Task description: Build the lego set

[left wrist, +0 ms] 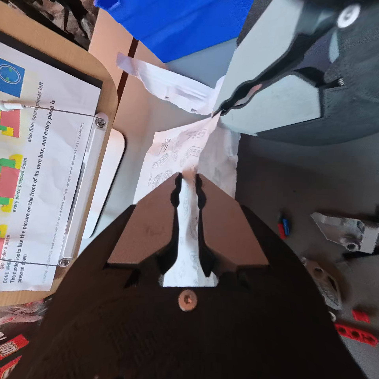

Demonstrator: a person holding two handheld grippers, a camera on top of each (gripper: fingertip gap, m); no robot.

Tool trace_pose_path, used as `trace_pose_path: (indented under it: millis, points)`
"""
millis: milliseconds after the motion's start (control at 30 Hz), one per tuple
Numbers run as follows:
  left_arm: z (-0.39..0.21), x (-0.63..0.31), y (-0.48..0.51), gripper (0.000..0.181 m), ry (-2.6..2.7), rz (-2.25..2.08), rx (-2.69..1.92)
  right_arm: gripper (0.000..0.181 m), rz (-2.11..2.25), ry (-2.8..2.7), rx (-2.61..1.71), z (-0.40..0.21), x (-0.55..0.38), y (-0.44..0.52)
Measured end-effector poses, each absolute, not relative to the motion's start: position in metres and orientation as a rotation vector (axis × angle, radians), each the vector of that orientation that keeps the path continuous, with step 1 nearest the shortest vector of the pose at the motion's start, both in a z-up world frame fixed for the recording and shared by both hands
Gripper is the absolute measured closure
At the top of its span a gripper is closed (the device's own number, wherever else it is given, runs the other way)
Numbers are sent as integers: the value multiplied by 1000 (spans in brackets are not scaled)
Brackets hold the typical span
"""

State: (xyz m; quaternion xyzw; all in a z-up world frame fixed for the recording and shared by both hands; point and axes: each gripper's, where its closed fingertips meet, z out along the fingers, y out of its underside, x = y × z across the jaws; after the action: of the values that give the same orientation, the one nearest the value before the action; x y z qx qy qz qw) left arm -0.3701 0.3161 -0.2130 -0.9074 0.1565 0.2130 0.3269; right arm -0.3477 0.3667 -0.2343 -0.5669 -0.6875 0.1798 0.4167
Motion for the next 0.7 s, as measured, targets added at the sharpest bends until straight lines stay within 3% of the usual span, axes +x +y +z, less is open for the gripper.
trace_pose_path:
  millis: [67, 267, 400, 533, 667, 700]
  points:
    - [-211, -377, 316, 181, 387, 593, -2353, 181, 528, -1723, -1438, -232, -349, 362]
    - [-209, -383, 313, 181, 282, 491, -2301, 179, 699, -1707, -1468, -228, -351, 355]
    - [-205, -384, 311, 181, 242, 436, -2264, 160, 780, -1690, -1452, -223, -352, 350]
    - [-203, -384, 307, 181, 253, 434, -2245, 166, 870, -1679, -1488, -221, -353, 347]
    - [-201, -386, 305, 181, 222, 420, -2241, 139, 901, -1737, -1444, -225, -355, 335]
    - [-201, -385, 305, 181, 232, 417, -2239, 145, 863, -1731, -1426, -224, -355, 336]
